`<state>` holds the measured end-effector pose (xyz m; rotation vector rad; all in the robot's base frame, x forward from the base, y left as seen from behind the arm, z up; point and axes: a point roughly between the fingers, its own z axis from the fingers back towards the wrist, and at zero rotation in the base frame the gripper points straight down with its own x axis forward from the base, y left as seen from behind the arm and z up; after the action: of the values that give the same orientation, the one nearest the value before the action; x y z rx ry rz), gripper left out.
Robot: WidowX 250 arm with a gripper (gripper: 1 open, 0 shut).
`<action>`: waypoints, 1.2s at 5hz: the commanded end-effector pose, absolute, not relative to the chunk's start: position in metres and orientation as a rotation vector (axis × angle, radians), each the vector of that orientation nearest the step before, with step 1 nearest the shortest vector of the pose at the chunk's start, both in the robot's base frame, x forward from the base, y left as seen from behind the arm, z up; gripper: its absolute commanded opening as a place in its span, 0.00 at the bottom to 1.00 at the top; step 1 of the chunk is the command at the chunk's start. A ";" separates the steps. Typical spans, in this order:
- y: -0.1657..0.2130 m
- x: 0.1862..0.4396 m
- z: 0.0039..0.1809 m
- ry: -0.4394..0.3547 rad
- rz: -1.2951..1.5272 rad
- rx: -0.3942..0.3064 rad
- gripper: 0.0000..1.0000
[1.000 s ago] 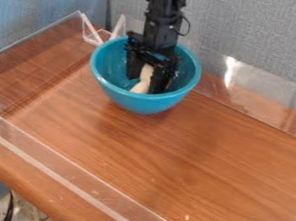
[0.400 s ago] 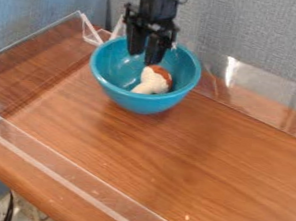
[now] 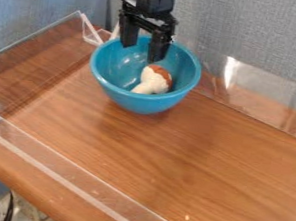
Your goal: Put the mushroom in the blue bowl
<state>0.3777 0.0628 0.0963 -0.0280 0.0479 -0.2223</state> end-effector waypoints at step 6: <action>0.068 0.348 0.136 -0.075 -0.041 0.031 1.00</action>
<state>0.3409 0.0694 0.1098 0.0119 0.0073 -0.0408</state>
